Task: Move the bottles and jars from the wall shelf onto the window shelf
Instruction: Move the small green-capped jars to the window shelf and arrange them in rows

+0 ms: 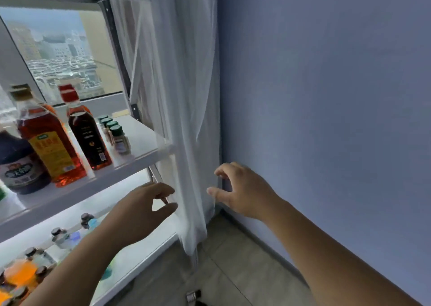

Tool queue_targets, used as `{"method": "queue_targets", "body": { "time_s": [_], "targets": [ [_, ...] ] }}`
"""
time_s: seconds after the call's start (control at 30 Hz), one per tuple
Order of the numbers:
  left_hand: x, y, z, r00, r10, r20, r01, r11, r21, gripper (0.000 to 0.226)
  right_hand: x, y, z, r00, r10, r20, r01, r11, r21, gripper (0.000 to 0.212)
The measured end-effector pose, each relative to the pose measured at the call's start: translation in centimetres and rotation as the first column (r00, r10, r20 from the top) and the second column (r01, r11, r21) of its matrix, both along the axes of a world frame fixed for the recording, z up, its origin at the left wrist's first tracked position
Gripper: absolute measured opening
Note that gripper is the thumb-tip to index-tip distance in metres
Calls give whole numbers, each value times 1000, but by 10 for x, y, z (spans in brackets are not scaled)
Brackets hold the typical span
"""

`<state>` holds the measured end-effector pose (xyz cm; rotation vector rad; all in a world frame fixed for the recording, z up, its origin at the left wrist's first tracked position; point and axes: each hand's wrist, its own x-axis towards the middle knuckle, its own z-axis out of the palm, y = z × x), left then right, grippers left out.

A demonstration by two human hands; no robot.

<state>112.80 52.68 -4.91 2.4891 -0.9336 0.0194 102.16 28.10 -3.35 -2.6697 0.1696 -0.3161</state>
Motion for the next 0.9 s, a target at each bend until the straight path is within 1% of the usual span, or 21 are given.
{"method": "queue_targets", "body": {
  "time_s": [0.1,0.2,0.43,0.57,0.7,0.9],
  "targets": [
    [-35,-3,-7,997,-74,-30,76,996,49,24,-65,-2,0,993,-120,0,120,993,13,56],
    [-70,-15,-6,987,-156,-31,157,986,61,22,-124,-7,2,976,-218,-8,218,976,19,55],
    [-158,-64,9,937,-349,-20,350,935,60,40,-253,-16,17,921,-390,-28,390,921,12,55],
    [-219,-99,17,899,-439,-14,439,897,46,40,-336,-26,22,871,-491,-11,491,871,9,52],
    [-301,-134,20,848,-531,4,530,846,56,40,-434,-34,23,812,-584,-7,584,812,18,51],
    [-461,-183,16,742,-670,2,670,741,45,40,-606,-37,11,708,-706,-37,707,707,38,52]
  ]
}}
